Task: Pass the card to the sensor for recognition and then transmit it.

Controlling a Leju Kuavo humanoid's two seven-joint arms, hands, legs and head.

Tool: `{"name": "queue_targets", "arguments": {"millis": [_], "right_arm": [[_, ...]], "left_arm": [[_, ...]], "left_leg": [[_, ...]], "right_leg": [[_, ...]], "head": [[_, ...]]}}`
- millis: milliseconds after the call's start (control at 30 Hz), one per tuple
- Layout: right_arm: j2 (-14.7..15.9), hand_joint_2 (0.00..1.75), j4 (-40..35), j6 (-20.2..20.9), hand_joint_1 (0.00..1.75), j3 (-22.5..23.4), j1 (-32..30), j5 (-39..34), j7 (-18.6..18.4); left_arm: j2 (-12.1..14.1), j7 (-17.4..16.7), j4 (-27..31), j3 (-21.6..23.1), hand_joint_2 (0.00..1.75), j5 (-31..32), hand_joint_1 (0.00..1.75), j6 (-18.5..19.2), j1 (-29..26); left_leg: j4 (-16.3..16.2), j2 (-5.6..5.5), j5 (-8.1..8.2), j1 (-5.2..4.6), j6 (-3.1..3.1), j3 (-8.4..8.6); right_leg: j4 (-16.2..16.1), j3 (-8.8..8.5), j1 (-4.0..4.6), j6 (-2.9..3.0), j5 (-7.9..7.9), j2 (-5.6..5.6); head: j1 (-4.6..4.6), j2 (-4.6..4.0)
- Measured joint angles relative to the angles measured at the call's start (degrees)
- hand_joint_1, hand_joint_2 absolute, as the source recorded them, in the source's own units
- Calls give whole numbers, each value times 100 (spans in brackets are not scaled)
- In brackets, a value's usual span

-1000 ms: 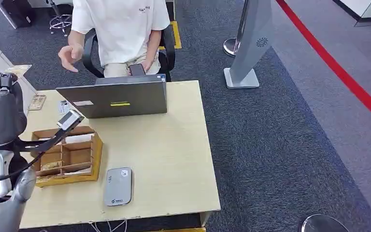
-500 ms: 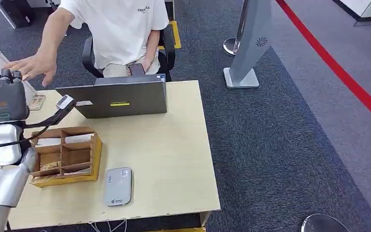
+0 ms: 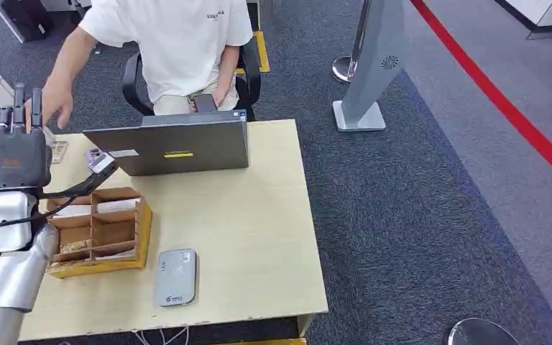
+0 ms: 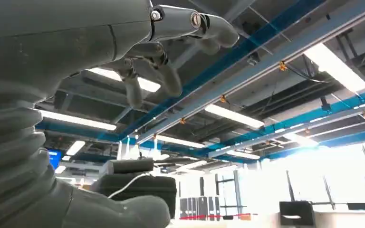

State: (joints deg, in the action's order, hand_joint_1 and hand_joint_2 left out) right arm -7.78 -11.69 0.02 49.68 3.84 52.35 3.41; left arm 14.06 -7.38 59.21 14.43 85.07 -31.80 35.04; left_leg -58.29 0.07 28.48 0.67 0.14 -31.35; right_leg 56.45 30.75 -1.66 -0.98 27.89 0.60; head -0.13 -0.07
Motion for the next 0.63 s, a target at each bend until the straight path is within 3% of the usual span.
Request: {"name": "queue_targets", "arguments": {"millis": [200, 300, 500, 600, 633], "right_arm": [[0, 175, 0, -20, 0, 81, -32, -46, -59], [0, 175, 0, -35, 0, 171, -56, -107, -83], [0, 175, 0, -105, 0, 293, -129, -79, -136], [0, 175, 0, -105, 0, 315, -149, -13, -133], [0, 175, 0, -105, 0, 319, -156, -2, -120]], "left_arm": [[-99, 302, 768, -232, 175, -57, 0, 372, -678], [50, 288, 1479, -464, 175, -202, 0, 614, -1398], [601, 517, 2453, -1538, 175, -700, 0, 594, -2774], [802, 761, 2672, -2340, 175, -1201, 0, 526, -3402], [828, 1010, 2713, -2750, 175, -1485, 0, 502, -3573]], "left_leg": [[1, 7, 2, 0, 0, -3], [7, 25, 11, 2, -8, -2], [12, 31, 14, 7, -14, -12], [12, 32, 15, 8, -16, -12], [12, 31, 15, 8, -16, -11]], "right_leg": [[0, 2, 0, 0, 1, 6], [2, 7, 1, 3, 4, 25], [10, 24, 5, 7, 14, 34], [12, 24, 5, 13, 18, 34], [12, 27, 5, 13, 18, 32]], "head": [[2, 0], [2, 0], [-2, 0], [2, 0], [2, 2]]}}
